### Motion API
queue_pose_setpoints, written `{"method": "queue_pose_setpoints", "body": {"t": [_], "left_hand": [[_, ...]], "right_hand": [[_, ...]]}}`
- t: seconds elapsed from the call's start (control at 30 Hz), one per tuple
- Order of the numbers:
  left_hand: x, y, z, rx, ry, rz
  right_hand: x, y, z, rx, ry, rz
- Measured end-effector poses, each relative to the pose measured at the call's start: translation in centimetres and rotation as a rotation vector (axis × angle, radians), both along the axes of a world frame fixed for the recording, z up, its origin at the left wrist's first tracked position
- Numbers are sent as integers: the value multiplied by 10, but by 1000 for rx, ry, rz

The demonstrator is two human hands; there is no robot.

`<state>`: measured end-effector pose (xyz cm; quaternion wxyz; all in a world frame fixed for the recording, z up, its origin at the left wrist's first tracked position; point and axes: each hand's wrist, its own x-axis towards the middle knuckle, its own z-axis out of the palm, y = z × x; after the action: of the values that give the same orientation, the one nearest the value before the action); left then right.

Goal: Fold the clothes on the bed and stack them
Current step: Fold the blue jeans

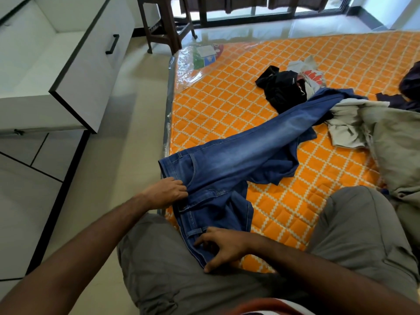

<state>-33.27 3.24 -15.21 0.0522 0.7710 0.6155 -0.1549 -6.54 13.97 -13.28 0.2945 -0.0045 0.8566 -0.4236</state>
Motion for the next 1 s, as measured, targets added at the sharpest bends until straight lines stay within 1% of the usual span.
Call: {"method": "queue_pose_setpoints", "body": {"t": [0.1,0.2,0.3,0.4,0.47,0.57,0.67,0.73,0.8,0.87,1.0], "left_hand": [[0,-12,-7,-33,-48,130],[0,-25,-16,35,-196,285],[2,-27,-17,86,-362,364],[1,-28,-18,84,-476,420],[-4,-29,-16,72,-555,439],[-7,-28,-1,104,-626,448],[-10,-22,22,155,-657,433],[-15,-17,41,212,-681,413],[-20,-12,60,240,-710,418],[-23,-3,79,276,-749,450],[-28,30,130,433,-774,455]], "right_hand": [[-1,2,-1,8,-2,23],[1,-3,-3,51,26,6],[8,-12,-11,108,95,-102],[11,-20,-18,129,143,-206],[6,-20,-16,107,156,-240],[1,-8,-6,-9,134,-352],[-4,24,23,-163,144,-586],[-13,56,54,-318,230,-733],[-24,88,90,-455,295,-821],[-38,117,122,-464,313,-832],[-65,165,184,-483,371,-774]]}}
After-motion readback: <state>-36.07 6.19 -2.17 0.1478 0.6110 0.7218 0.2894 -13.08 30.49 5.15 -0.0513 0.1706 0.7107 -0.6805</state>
